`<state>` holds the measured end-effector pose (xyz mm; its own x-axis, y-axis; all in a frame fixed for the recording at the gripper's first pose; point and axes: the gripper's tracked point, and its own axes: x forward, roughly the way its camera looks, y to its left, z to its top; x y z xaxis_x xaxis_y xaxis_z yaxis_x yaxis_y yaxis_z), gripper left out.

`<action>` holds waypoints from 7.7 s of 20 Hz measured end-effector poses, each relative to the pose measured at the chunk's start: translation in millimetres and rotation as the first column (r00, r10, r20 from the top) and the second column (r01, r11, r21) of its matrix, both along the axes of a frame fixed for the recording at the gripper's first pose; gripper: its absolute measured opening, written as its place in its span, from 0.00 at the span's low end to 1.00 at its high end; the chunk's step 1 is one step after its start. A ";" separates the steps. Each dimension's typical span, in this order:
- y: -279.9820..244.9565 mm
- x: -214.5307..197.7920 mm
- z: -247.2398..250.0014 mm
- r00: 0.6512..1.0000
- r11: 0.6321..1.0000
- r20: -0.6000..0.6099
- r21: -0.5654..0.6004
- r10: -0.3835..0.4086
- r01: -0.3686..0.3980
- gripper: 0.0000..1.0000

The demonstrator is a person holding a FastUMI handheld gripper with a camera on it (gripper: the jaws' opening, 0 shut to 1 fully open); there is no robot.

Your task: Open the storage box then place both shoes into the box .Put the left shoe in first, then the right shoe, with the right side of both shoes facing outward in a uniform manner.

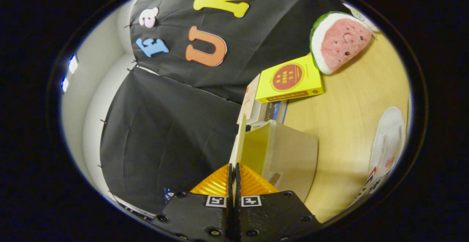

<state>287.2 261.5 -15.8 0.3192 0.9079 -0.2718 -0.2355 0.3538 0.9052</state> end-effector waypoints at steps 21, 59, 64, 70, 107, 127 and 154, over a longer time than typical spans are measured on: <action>263.9 -33.5 103.7 0.973 0.997 0.219 0.009 0.071 -0.074 0.21; -201.2 -49.6 -115.3 0.973 0.442 0.217 -0.867 -0.079 0.229 0.94; -215.1 -41.1 -160.7 0.993 0.412 0.086 -0.904 -0.083 0.113 0.77; -217.7 -9.5 -185.0 0.993 0.397 0.020 -0.916 -0.114 0.064 0.58; 1.2 -43.6 9.0 0.981 0.621 0.135 -0.760 -0.138 0.192 0.00; 133.3 -24.9 -126.0 0.960 0.558 0.069 -0.801 -0.272 0.216 0.01; -75.1 -64.0 -5.9 0.919 0.572 0.385 -0.736 -0.085 0.362 0.96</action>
